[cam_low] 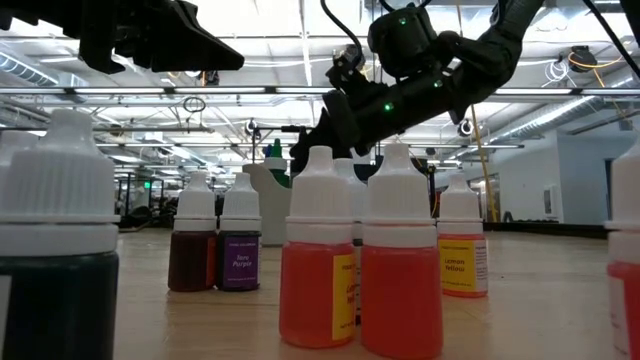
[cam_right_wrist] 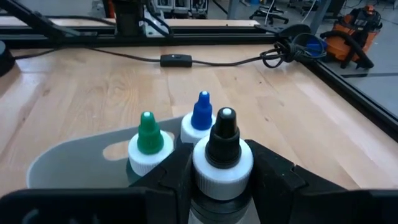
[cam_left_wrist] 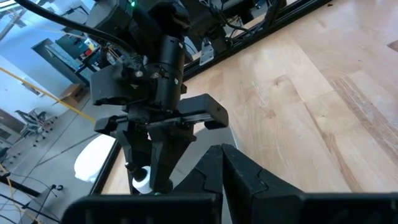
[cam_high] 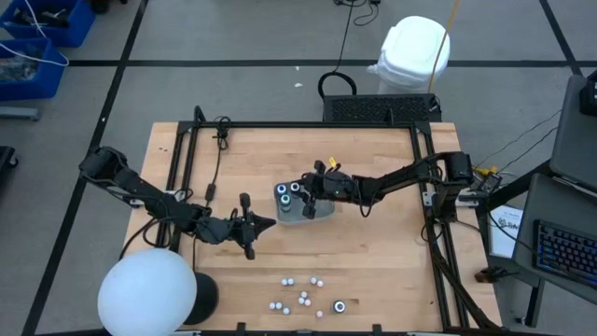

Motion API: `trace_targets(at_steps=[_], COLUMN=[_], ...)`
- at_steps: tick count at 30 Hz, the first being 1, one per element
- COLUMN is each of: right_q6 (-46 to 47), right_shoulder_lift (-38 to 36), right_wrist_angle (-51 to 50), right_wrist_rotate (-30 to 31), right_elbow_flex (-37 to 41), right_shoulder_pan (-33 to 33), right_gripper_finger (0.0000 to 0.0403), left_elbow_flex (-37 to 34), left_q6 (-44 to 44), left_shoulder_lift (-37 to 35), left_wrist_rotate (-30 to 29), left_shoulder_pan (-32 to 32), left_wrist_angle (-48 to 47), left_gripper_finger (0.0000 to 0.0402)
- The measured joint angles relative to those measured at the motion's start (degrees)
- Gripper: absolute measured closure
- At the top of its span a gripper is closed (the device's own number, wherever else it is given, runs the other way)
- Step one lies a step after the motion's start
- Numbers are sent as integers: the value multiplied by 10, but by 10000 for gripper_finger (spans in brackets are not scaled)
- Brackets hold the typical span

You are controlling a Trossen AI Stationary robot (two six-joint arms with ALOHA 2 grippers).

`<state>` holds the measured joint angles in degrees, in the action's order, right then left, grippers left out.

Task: Pick & Place food coloring
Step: Put the large black food coloring bottle into the gray bin

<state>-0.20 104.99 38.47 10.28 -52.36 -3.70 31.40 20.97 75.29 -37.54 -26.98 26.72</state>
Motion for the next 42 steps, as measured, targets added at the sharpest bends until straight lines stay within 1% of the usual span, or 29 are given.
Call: trace_targets(at_steps=[5, 8, 27, 30, 34, 37, 42], right_q6=[1, 1, 23, 27, 27, 26, 28], right_shoulder_lift=[0, 0, 0, 3, 26, 49, 56], right_wrist_angle=[-1, -1, -5, -4, 14, 47, 58], right_wrist_rotate=[0, 0, 0, 0, 1, 1, -2], right_elbow_flex=[0, 0, 0, 0, 2, 0, 0], right_shoulder_pan=[-4, -4, -4, -4, -5, -6, -14], right_gripper_finger=[286, 285, 286, 284, 283, 285, 282], left_elbow_flex=[0, 0, 0, 0, 0, 0, 0], left_q6=[-1, -1, -1, -1, -1, -1, -2], left_shoulder_lift=[0, 0, 0, 0, 0, 0, 0], left_wrist_rotate=[0, 0, 0, 0, 0, 0, 0], left_shoulder_pan=[0, 0, 0, 0, 0, 0, 0], left_wrist_angle=[0, 0, 0, 0, 1, 1, 1], left_gripper_finger=[368, 366, 398, 389, 368, 358, 359])
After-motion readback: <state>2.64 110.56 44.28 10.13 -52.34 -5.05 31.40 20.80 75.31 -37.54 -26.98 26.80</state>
